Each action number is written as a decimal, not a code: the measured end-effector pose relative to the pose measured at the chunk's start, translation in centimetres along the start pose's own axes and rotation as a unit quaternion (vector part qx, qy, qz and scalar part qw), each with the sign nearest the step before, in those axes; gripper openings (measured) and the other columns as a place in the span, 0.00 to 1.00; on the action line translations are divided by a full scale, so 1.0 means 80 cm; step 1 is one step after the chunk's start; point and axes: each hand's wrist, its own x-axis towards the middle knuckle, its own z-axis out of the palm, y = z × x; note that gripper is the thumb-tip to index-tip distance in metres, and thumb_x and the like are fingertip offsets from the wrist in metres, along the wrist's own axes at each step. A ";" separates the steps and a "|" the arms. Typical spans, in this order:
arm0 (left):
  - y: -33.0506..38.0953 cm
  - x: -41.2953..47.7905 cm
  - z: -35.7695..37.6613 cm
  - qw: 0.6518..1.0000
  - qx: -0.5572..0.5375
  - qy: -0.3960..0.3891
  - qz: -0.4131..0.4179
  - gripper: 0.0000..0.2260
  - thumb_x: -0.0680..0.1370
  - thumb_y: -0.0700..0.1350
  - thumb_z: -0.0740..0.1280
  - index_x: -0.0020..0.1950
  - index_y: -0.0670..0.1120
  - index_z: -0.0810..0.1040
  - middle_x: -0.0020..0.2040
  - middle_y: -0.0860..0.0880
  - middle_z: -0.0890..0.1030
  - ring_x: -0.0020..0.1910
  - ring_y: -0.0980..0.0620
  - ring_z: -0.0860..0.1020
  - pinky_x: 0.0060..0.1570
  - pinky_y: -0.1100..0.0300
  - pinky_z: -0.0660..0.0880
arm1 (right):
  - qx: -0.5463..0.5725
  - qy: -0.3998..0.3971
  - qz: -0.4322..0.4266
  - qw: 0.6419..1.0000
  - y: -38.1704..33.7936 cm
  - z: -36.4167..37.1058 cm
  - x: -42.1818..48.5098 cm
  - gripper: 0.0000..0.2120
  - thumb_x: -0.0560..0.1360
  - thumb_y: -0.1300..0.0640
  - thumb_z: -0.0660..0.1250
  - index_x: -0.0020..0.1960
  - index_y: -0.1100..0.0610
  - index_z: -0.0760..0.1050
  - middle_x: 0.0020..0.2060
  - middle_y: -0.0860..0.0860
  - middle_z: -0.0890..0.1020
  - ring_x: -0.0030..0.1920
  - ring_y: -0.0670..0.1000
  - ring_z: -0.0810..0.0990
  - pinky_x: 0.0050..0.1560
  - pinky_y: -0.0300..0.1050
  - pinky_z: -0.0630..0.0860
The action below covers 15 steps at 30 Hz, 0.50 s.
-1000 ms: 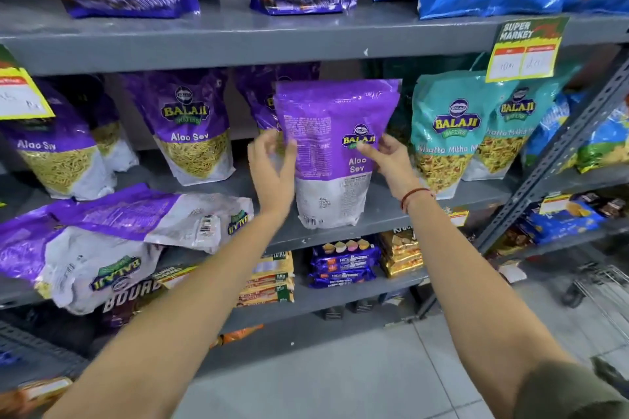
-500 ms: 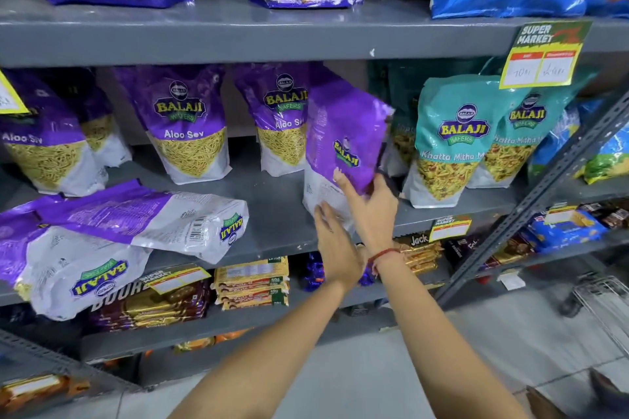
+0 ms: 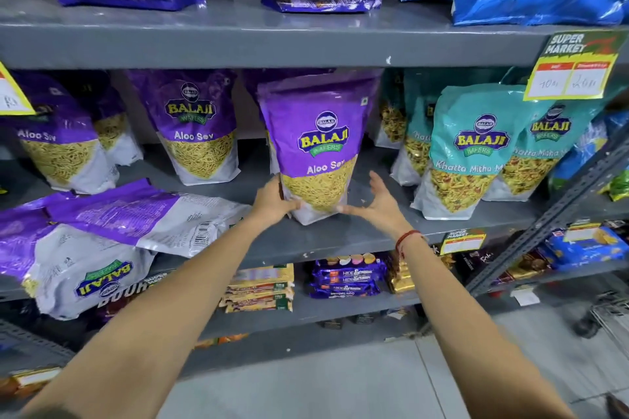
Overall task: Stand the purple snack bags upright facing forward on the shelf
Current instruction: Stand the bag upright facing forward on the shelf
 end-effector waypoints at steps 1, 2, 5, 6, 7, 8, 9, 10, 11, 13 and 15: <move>-0.007 0.006 -0.002 1.000 -0.009 0.008 -0.007 0.28 0.65 0.38 0.77 0.62 0.40 0.71 0.60 0.41 0.80 0.60 0.43 0.77 0.58 0.55 0.73 | 0.000 -0.029 0.001 1.000 0.001 0.002 0.011 0.54 0.63 0.52 0.79 0.77 0.55 0.48 0.76 0.55 0.58 0.76 0.54 0.58 0.73 0.54 0.62; -0.016 0.013 -0.002 1.000 -0.015 0.013 -0.016 0.28 0.64 0.37 0.77 0.62 0.40 0.72 0.59 0.39 0.80 0.59 0.42 0.78 0.60 0.49 0.74 | 0.012 -0.053 0.000 0.999 0.001 0.005 0.022 0.54 0.63 0.54 0.79 0.77 0.55 0.47 0.76 0.54 0.60 0.75 0.54 0.59 0.73 0.53 0.63; -0.024 0.019 -0.004 0.999 -0.027 0.025 -0.029 0.28 0.62 0.35 0.77 0.60 0.39 0.73 0.56 0.37 0.82 0.54 0.42 0.81 0.58 0.45 0.76 | 0.052 -0.076 -0.016 0.996 0.000 0.014 0.043 0.48 0.64 0.60 0.79 0.75 0.54 0.55 0.67 0.52 0.71 0.70 0.55 0.69 0.68 0.50 0.68; -0.019 0.016 -0.006 0.999 -0.031 0.026 -0.032 0.27 0.63 0.34 0.77 0.59 0.38 0.73 0.55 0.36 0.82 0.53 0.42 0.81 0.58 0.46 0.76 | 0.053 -0.060 -0.021 0.997 0.000 0.018 0.048 0.46 0.63 0.59 0.79 0.74 0.54 0.58 0.66 0.52 0.73 0.68 0.55 0.71 0.67 0.52 0.70; -0.017 0.015 -0.007 0.998 -0.036 0.025 -0.035 0.25 0.64 0.33 0.76 0.58 0.36 0.74 0.55 0.36 0.82 0.53 0.42 0.81 0.57 0.49 0.76 | 0.048 -0.036 -0.024 0.998 0.000 0.022 0.049 0.43 0.63 0.58 0.80 0.72 0.55 0.61 0.65 0.54 0.74 0.65 0.55 0.74 0.66 0.52 0.71; -0.013 0.012 -0.010 0.998 -0.034 0.025 -0.035 0.23 0.64 0.34 0.76 0.56 0.36 0.75 0.54 0.36 0.82 0.53 0.42 0.81 0.56 0.50 0.76 | 0.036 -0.014 -0.028 0.999 -0.002 0.026 0.048 0.41 0.63 0.57 0.80 0.70 0.57 0.63 0.63 0.55 0.76 0.62 0.54 0.75 0.64 0.50 0.73; -0.012 0.012 -0.011 0.999 -0.025 0.023 -0.033 0.24 0.62 0.37 0.78 0.55 0.37 0.75 0.54 0.37 0.82 0.53 0.43 0.81 0.56 0.51 0.76 | 0.018 0.003 -0.032 0.999 -0.005 0.030 0.046 0.38 0.63 0.55 0.80 0.68 0.59 0.66 0.60 0.55 0.77 0.59 0.53 0.76 0.61 0.47 0.73; -0.010 0.009 -0.014 0.999 -0.009 0.018 -0.029 0.27 0.59 0.43 0.80 0.54 0.39 0.76 0.54 0.39 0.83 0.54 0.44 0.81 0.57 0.50 0.76 | 0.001 0.014 -0.037 0.999 -0.006 0.035 0.044 0.35 0.63 0.54 0.80 0.65 0.60 0.68 0.58 0.54 0.78 0.56 0.53 0.76 0.57 0.45 0.74; -0.010 0.009 -0.016 1.000 0.004 0.010 -0.027 0.31 0.56 0.49 0.80 0.54 0.41 0.76 0.54 0.41 0.83 0.54 0.44 0.80 0.58 0.49 0.76 | -0.012 0.019 -0.042 0.999 -0.006 0.039 0.043 0.33 0.63 0.52 0.80 0.62 0.60 0.71 0.56 0.54 0.79 0.54 0.53 0.77 0.54 0.45 0.73; -0.011 0.007 -0.018 1.000 0.021 -0.003 -0.022 0.35 0.53 0.56 0.79 0.56 0.43 0.77 0.56 0.44 0.83 0.56 0.45 0.80 0.59 0.49 0.75 | -0.039 0.031 -0.050 0.998 -0.003 0.044 0.040 0.30 0.62 0.48 0.80 0.57 0.60 0.74 0.54 0.56 0.81 0.53 0.55 0.78 0.50 0.45 0.74; -0.005 0.000 -0.018 0.999 0.030 0.000 -0.019 0.32 0.57 0.55 0.80 0.57 0.43 0.77 0.57 0.44 0.82 0.57 0.46 0.79 0.60 0.52 0.75 | -0.059 0.040 -0.046 0.996 0.000 0.044 0.037 0.30 0.61 0.45 0.79 0.55 0.60 0.75 0.52 0.58 0.82 0.51 0.56 0.79 0.49 0.47 0.75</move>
